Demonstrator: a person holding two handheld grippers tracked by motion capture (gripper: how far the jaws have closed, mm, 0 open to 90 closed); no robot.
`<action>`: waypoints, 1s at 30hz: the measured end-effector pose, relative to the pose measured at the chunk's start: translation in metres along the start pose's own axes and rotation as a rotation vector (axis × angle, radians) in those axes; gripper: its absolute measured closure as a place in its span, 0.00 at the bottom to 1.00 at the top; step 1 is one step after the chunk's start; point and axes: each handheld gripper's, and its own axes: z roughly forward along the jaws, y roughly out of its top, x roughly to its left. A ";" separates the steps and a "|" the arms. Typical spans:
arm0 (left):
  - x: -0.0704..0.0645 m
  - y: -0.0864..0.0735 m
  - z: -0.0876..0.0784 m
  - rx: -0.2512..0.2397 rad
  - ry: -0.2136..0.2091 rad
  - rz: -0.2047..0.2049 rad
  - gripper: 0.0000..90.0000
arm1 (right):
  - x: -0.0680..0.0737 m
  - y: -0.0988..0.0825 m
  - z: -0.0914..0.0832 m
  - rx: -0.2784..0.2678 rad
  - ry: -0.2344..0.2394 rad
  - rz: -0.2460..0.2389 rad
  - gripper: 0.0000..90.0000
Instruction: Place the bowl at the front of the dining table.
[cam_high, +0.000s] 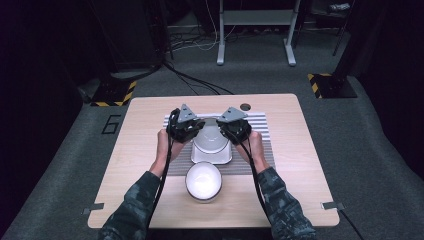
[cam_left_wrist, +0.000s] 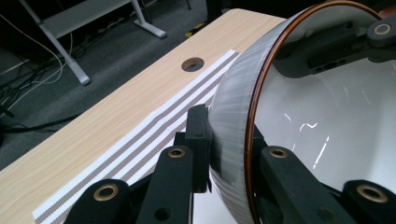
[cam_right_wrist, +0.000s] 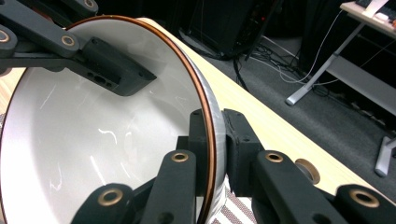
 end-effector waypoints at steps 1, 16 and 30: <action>0.002 0.000 0.001 0.003 -0.004 0.002 0.89 | 0.000 0.000 0.000 0.000 0.000 0.000 0.92; 0.013 -0.003 0.022 0.046 -0.045 -0.034 0.89 | -0.011 -0.006 0.019 0.054 0.022 0.037 0.92; 0.023 -0.011 0.040 0.085 -0.077 -0.060 0.89 | -0.017 -0.012 0.036 0.117 0.052 0.076 0.92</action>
